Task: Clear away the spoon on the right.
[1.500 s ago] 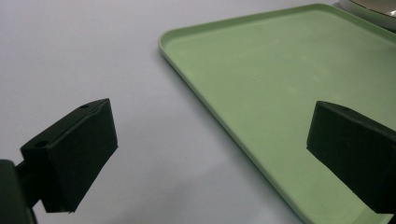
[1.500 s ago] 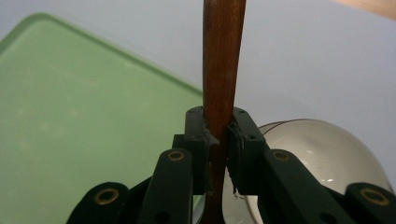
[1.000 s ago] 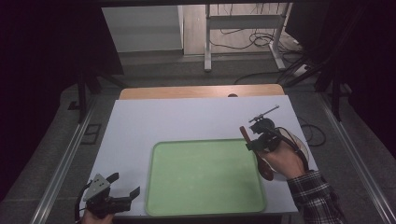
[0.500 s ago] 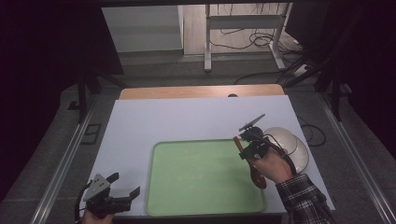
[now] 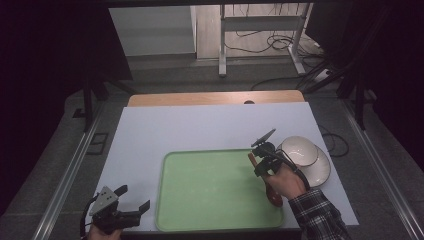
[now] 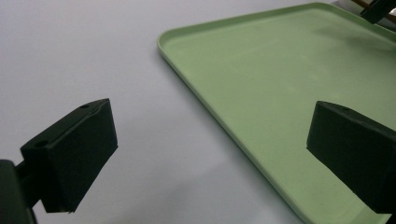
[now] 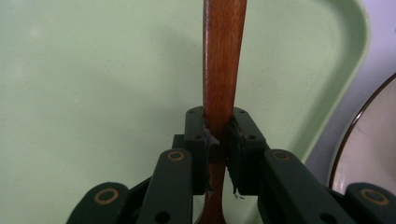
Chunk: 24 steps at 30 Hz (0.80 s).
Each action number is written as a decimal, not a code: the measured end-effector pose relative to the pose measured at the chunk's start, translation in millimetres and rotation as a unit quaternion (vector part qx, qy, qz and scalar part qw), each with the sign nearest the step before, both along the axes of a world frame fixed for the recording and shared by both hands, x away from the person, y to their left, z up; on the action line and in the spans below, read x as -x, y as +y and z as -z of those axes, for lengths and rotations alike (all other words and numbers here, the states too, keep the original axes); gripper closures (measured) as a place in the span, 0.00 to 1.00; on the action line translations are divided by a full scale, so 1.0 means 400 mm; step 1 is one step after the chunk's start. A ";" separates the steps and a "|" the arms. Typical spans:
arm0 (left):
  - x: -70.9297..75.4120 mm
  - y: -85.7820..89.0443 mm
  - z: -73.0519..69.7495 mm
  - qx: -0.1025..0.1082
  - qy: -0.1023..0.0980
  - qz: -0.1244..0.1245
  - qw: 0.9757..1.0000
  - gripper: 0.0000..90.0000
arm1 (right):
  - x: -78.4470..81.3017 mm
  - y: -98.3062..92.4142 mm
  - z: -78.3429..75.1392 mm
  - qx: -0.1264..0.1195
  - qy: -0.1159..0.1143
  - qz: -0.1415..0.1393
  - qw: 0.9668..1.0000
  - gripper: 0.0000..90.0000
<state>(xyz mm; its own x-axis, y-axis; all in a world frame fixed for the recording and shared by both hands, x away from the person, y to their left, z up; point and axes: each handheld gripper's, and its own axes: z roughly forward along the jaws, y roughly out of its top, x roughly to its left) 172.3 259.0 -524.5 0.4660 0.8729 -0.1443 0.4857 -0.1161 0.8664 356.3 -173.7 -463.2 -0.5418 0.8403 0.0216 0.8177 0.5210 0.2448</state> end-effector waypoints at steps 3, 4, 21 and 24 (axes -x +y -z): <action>0.000 0.000 0.000 0.000 0.000 0.000 1.000 0.01 | -0.002 0.000 0.017 0.003 0.000 0.004 1.000 0.88; 0.000 0.000 0.000 0.000 0.000 0.000 1.000 0.01 | -0.003 -0.001 0.020 0.006 0.003 0.005 1.000 0.88; 0.000 0.001 -0.001 0.000 0.000 0.000 1.000 0.01 | -0.010 -0.001 0.049 -0.009 -0.002 0.015 1.000 0.77; 0.001 0.001 -0.001 0.000 -0.001 0.000 1.000 0.01 | -0.009 -0.007 0.039 -0.015 -0.009 0.009 1.000 0.74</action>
<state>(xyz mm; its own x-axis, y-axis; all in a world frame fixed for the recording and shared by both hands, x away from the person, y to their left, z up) 172.0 259.3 -524.2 0.4658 0.8730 -0.1443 0.4845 -0.1151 0.8672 360.1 -176.7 -478.7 -0.5274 0.8488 0.0376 0.8221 0.4986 0.2749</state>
